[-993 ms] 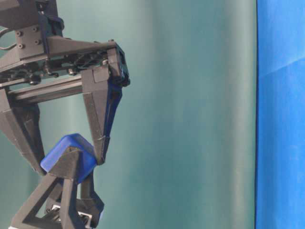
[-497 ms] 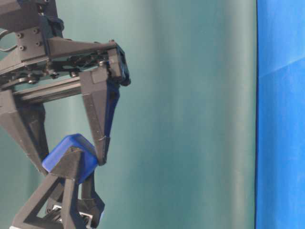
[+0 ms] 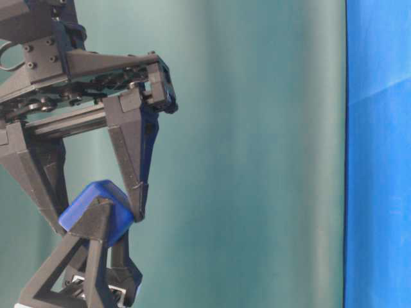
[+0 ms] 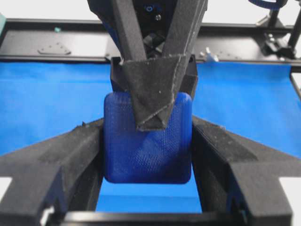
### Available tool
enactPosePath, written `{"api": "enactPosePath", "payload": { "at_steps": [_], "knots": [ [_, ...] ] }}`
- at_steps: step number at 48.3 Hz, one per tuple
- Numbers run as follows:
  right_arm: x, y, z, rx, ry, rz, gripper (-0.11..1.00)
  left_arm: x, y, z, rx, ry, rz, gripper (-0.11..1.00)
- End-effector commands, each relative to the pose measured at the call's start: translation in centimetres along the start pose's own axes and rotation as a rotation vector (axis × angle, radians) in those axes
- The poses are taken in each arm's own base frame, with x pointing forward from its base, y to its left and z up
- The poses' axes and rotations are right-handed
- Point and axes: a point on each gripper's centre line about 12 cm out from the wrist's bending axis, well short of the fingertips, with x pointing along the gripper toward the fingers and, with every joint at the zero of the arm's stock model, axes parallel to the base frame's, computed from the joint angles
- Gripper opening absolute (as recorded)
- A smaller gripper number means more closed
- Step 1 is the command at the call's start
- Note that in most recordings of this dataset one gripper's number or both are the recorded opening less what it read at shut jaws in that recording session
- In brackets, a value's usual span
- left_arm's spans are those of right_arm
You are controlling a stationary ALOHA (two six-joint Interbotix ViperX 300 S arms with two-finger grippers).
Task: Handover the blue block to the right arm after grasping it with the left arm, then place it in the designated position.
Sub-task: 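Reach the right gripper to the cube and close on it, then open the left gripper and pull the cube away with the right gripper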
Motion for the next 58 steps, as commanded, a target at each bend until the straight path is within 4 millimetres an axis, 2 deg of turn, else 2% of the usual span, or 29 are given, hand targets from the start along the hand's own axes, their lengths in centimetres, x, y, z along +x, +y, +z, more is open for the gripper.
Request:
{"api": "enactPosePath", "payload": {
  "at_steps": [1, 28, 29, 34, 38, 52, 58],
  "knots": [
    [-0.3, -1.7, 0.4, 0.007, -0.010, -0.043, 0.47, -0.1, -0.1, 0.9, 0.002, -0.029, -0.003, 0.46],
    [-0.3, -1.6, 0.1, 0.010, 0.004, -0.035, 0.47, -0.1, -0.1, 1.5, 0.005, -0.089, -0.004, 0.47],
    [-0.3, -1.6, 0.2, 0.010, 0.003, -0.035, 0.47, -0.1, -0.2, 1.6, 0.005, -0.092, -0.007, 0.50],
    [-0.3, -1.6, 0.2, 0.010, 0.003, -0.035, 0.47, -0.2, -0.3, 1.6, 0.004, -0.093, -0.010, 0.78],
    [-0.3, -1.6, 0.2, 0.010, 0.003, -0.035, 0.47, -0.2, -0.4, 1.6, 0.002, -0.090, -0.012, 0.92],
    [-0.5, -1.5, 0.2, 0.013, 0.003, -0.033, 0.47, -0.3, -0.4, 1.4, 0.002, -0.084, -0.012, 0.93],
    [-1.4, -1.4, 0.2, 0.013, 0.004, -0.035, 0.47, -0.5, -0.4, 1.4, 0.002, -0.084, -0.012, 0.93]
  ]
}}
